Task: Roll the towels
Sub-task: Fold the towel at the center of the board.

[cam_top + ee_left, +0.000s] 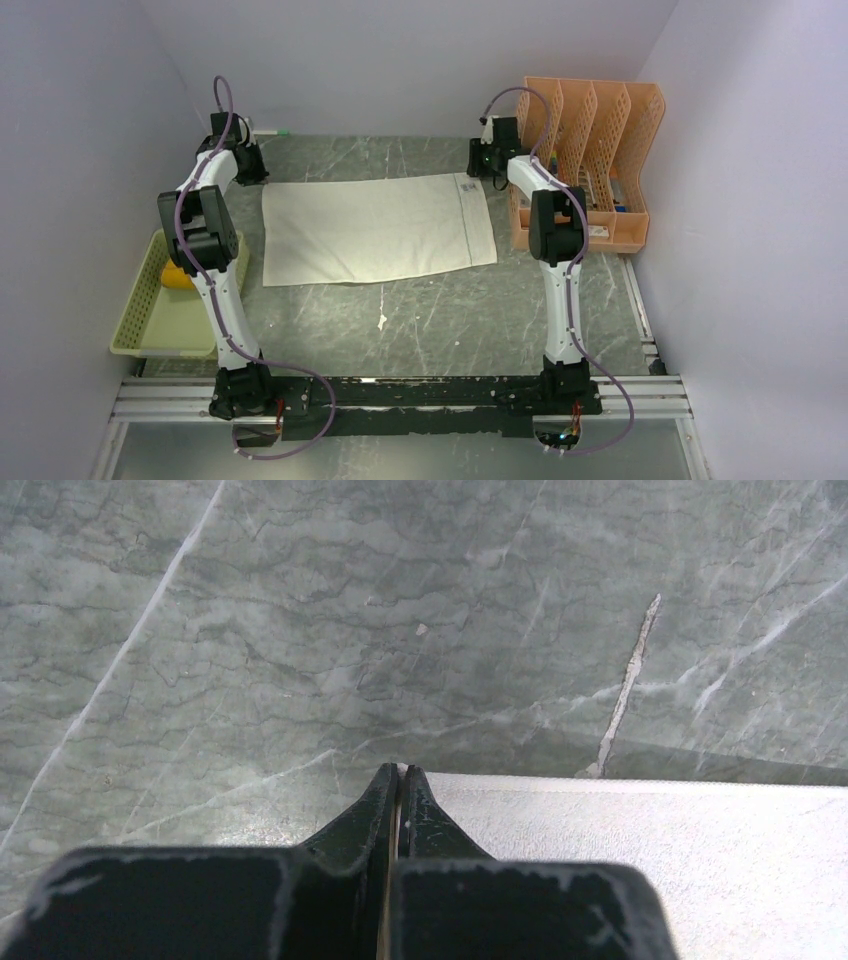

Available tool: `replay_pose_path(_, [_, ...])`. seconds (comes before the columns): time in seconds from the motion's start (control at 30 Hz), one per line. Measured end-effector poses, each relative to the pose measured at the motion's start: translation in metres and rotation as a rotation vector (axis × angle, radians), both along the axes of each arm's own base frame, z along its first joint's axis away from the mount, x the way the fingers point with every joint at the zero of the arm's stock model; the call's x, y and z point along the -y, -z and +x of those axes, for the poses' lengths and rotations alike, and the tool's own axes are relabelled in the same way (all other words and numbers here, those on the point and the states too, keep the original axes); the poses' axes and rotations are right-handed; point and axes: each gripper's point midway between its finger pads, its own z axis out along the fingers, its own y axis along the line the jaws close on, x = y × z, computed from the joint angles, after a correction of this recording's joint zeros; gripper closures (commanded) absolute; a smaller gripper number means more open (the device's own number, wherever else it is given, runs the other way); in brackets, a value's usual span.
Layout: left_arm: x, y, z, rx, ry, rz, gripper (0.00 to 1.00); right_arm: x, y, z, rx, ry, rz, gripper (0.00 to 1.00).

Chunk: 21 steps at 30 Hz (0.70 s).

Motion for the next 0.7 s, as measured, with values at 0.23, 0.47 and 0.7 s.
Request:
replay_pose_path(0.23, [-0.0002, 0.0001, -0.0001, 0.000, 0.002, 0.002, 0.93, -0.0049, 0.0018, -0.0016, 0.002, -0.008, -0.021, 0.73])
replay_pose_path(0.47, [-0.0011, 0.0004, -0.0007, -0.003, 0.004, 0.009, 0.93, -0.0042, 0.0044, 0.0023, 0.014, 0.001, -0.054, 1.00])
replay_pose_path(0.7, [-0.0012, -0.0010, -0.0016, -0.005, 0.005, 0.011, 0.93, -0.0024, 0.0043, 0.0041, 0.021, 0.013, -0.068, 1.00])
